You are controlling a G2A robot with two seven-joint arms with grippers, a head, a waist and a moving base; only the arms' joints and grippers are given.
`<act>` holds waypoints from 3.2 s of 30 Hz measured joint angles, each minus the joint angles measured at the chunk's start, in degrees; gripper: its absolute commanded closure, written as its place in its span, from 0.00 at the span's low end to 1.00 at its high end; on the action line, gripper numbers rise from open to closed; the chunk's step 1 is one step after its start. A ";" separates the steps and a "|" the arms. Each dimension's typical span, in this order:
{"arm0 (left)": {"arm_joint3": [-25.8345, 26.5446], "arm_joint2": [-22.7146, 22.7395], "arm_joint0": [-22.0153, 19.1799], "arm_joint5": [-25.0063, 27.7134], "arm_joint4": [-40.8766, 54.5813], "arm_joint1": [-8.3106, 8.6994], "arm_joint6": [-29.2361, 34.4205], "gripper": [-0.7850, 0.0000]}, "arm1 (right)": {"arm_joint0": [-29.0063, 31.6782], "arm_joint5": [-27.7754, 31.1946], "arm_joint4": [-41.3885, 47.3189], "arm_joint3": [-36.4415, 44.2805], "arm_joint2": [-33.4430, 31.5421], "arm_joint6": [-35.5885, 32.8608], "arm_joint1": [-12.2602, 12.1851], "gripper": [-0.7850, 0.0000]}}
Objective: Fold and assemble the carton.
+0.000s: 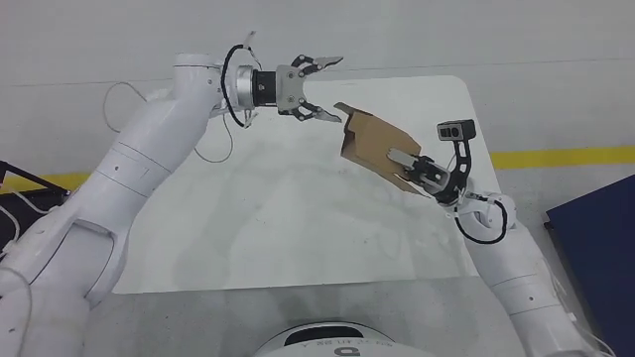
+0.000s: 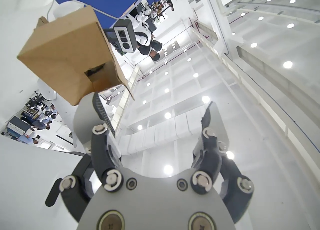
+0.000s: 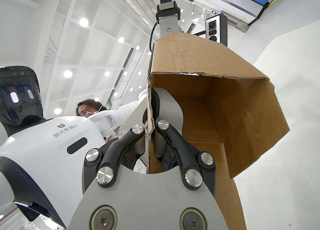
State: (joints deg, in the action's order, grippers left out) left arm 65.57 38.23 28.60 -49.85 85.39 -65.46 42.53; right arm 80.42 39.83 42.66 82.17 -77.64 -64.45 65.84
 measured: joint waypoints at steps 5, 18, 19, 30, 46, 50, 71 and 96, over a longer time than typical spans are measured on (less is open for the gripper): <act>-2.34 -2.60 -1.32 -0.41 -1.08 -2.02 2.04 0.60 | -0.06 0.08 0.08 0.24 0.08 0.08 -0.04 1.00; -6.05 -4.75 -2.74 -2.42 -5.31 -4.48 6.83 0.67 | -0.52 -0.01 0.46 -0.35 0.07 -0.01 -0.17 1.00; -5.97 -4.70 -2.69 -2.52 -5.79 -4.48 7.09 0.67 | -0.56 -0.01 0.44 -0.39 0.07 -0.01 -0.17 1.00; -2.80 -2.86 -0.40 -3.69 -9.64 -3.62 8.23 0.64 | -1.65 -0.08 0.71 -1.49 0.37 -0.08 -0.15 1.00; 1.47 -3.21 3.28 -8.17 3.45 -0.62 3.73 0.47 | -2.82 -0.22 0.23 -2.13 0.71 0.10 -0.07 1.00; 1.04 -8.10 1.10 -8.15 4.84 0.43 3.76 0.31 | -2.96 -0.32 -0.19 -2.09 0.77 0.48 -0.06 1.00; -2.31 -2.66 -3.27 -2.99 4.85 5.69 6.37 0.55 | -2.72 -0.09 -0.35 -1.84 0.31 0.74 -0.14 1.00; -7.39 -11.67 -5.74 -0.66 -2.41 -2.95 11.24 0.64 | 0.12 -0.23 -1.69 1.87 -1.64 1.58 -0.64 1.00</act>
State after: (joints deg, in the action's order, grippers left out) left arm 58.18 26.56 22.86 -50.51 82.97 -68.42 53.77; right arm 80.54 39.60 40.97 84.04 -79.28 -62.87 65.20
